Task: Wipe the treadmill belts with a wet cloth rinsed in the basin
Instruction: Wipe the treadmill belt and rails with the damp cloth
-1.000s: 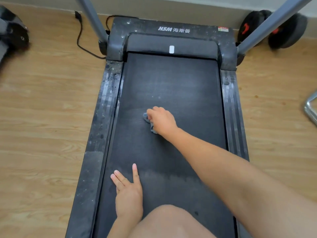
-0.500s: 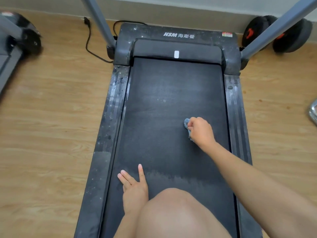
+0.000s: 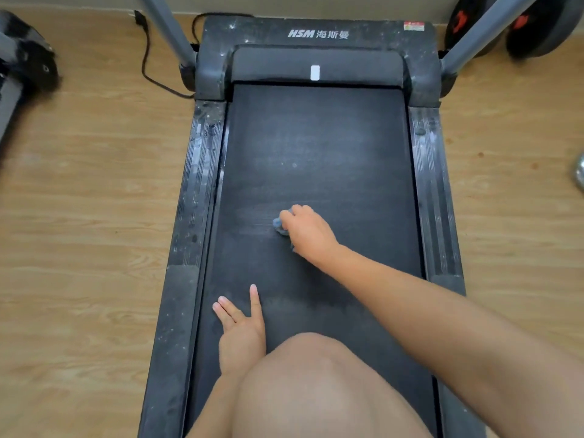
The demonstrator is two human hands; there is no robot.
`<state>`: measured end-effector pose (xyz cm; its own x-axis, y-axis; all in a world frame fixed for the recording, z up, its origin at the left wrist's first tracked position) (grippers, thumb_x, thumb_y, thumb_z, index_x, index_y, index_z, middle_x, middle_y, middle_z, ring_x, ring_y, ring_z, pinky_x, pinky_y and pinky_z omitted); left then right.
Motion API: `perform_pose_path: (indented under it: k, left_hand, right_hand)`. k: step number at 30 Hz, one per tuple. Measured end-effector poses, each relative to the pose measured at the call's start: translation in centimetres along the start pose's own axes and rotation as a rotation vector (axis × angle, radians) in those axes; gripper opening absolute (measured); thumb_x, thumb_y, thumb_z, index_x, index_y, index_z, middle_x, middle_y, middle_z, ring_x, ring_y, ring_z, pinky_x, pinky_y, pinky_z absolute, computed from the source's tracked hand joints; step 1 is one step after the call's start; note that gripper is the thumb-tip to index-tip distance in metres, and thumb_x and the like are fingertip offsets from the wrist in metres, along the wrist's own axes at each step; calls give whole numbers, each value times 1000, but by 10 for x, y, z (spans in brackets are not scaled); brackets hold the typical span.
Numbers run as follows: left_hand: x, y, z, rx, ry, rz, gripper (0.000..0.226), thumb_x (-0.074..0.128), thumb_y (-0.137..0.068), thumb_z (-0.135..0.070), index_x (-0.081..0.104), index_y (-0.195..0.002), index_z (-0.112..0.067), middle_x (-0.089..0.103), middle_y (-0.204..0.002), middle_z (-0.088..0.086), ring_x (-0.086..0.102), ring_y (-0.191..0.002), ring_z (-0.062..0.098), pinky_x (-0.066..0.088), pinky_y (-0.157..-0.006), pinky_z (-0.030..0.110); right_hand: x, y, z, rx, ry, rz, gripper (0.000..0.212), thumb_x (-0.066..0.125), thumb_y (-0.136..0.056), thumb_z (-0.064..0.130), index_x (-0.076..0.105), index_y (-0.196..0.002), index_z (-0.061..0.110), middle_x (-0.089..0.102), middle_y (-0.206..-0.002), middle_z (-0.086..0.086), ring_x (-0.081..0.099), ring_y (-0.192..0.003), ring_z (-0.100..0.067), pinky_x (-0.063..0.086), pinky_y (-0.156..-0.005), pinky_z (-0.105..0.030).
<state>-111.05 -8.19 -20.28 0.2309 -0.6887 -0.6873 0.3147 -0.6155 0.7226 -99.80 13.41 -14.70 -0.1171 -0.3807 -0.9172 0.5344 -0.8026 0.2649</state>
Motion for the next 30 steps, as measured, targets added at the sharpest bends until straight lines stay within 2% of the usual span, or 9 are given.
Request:
perform_pose_path:
  k: [5,8,10,12,14,17,22,27,30]
  left_hand:
    - [8,-11,3,-52,34,-23,114,40,-100,-1,-68,-118,-30,-26,-163,38,-17,-156,54,43,-67,28]
    - [17,-17,1,-95,69,-37,116,43,-102,-8,-70,-116,-30,-33,-155,38,-16,-156,55,44,-66,30]
    - [21,-18,1,-114,83,-38,115,43,-103,-14,-69,-120,-30,-35,-149,39,-16,-156,56,44,-68,30]
    - [20,-19,0,-115,94,-33,114,44,-103,-17,-67,-123,-29,-36,-148,40,-17,-155,57,41,-66,30]
    - [19,-20,0,-106,86,-28,111,43,-103,-17,-64,-129,-29,-37,-147,40,-19,-154,58,41,-66,30]
    - [14,-13,-5,-77,100,8,100,38,-104,-9,-50,-147,-27,-36,-147,44,-18,-153,61,52,-87,31]
    - [-3,-2,-5,6,74,33,103,45,-103,8,-37,-157,-27,-27,-159,45,-19,-154,57,43,-114,42]
    - [-1,4,-3,25,-6,-47,93,35,-103,16,-38,-150,-17,-14,-159,51,-7,-154,62,40,-118,44]
    - [4,-1,-3,-12,-8,-62,95,36,-105,11,-39,-154,-21,-14,-161,48,-8,-155,60,46,-111,40]
  right_hand:
    - [-42,111,-173,323,111,-24,44,83,-61,-1,53,-87,19,60,-94,-3,55,-85,-31,46,-66,-39]
    - [-48,131,-201,415,120,-71,40,66,-66,-16,44,-76,16,52,-79,-3,47,-76,-32,37,-61,-39]
    - [-41,125,-198,481,51,-113,36,60,-70,-18,45,-75,14,52,-81,-6,51,-79,-36,35,-60,-37]
    - [-31,116,-182,487,-67,-131,27,65,-77,-10,51,-77,13,56,-85,-6,55,-82,-33,39,-61,-37]
    - [-17,99,-139,382,-143,-131,21,69,-79,-2,55,-79,14,55,-84,-2,57,-80,-33,40,-62,-37]
    - [6,51,-43,198,-224,-109,19,67,-82,1,54,-82,15,54,-86,-7,56,-83,-37,37,-61,-37]
    - [27,-31,109,-52,-251,-1,19,64,-86,-4,60,-102,7,57,-106,-13,54,-97,-33,46,-67,-41]
    - [35,-39,129,-145,-150,32,21,63,-89,-3,58,-107,7,55,-108,-11,52,-100,-29,45,-65,-41]
    - [42,-5,106,-236,-102,98,24,67,-87,0,58,-108,10,55,-109,-8,50,-100,-26,41,-67,-38]
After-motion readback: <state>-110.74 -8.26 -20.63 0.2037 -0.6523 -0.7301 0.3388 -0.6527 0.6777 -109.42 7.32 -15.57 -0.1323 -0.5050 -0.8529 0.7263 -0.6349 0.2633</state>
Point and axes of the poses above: each hand's wrist, its own y-axis away from the middle knuckle, its own x-axis out of the palm, z = x × y, the point moved 5 cm from there along -y, towards the middle knuckle
